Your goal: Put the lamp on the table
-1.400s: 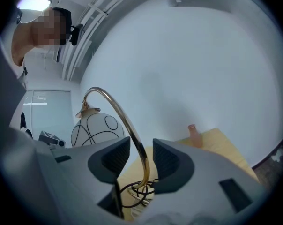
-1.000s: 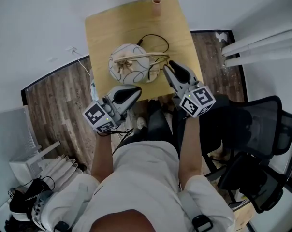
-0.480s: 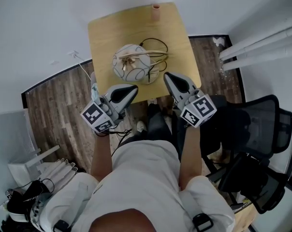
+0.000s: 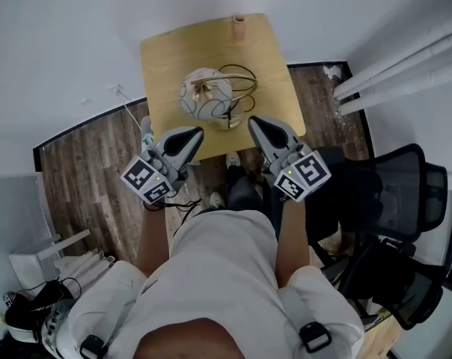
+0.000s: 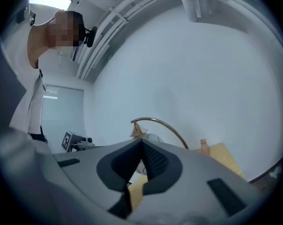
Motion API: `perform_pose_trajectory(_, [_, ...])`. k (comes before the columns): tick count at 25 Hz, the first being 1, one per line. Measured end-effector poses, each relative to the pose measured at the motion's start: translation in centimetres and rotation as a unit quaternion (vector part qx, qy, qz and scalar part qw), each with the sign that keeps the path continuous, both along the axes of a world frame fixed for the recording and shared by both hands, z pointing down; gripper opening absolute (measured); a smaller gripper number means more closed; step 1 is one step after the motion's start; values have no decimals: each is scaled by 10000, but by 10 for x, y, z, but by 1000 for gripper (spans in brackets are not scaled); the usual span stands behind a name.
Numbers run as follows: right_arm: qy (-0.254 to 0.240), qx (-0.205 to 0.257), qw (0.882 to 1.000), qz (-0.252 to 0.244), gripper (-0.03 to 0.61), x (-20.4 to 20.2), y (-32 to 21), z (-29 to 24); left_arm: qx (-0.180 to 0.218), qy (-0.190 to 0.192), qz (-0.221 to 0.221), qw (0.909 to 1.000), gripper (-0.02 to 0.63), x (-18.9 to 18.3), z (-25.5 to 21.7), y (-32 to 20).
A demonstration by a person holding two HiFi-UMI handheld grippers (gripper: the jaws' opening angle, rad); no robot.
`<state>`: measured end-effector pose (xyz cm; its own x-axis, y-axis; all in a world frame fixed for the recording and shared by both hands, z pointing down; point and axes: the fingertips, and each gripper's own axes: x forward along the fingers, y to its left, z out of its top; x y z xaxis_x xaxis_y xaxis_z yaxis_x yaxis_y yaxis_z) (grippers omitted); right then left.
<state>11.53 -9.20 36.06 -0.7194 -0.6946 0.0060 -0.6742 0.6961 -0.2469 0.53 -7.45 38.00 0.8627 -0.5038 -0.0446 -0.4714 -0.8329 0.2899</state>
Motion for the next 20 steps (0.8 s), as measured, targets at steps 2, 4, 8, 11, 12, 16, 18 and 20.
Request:
perform_pose_trajectory(2, [13, 19, 10000, -1, 0, -3, 5, -3, -3, 15, -45, 10000, 0, -1, -2, 5])
perform_pose_trajectory(4, [42, 42, 10000, -38, 0, -9, 10, -5, -22, 29, -66, 10000, 0, -1, -2, 11])
perform_pose_trajectory(8, [87, 61, 9999, -129, 0, -16, 16, -6, -57, 41, -107, 9999, 0, 0, -1, 17])
perform_pose_trajectory(11, [101, 71, 9998, -165, 0, -20, 18, -7, -58, 46, -152, 9999, 0, -1, 1, 16])
perform_pose_trajectory(12, [109, 71, 9998, -175, 1, -20, 18, -6, -55, 44, -165, 9998, 0, -2, 1, 15])
perform_pose_trajectory(16, [120, 66, 9997, -216, 0, -23, 18, -5, -49, 42, -197, 9998, 0, -3, 0, 12])
perform_pose_trajectory(18, [132, 56, 9996, -230, 2, -24, 19, -4, -52, 37, -207, 9998, 0, -3, 0, 12])
perform_pose_trajectory(20, [127, 39, 9996, -236, 1, -23, 18, -3, -60, 21, -211, 9998, 0, -1, 0, 11])
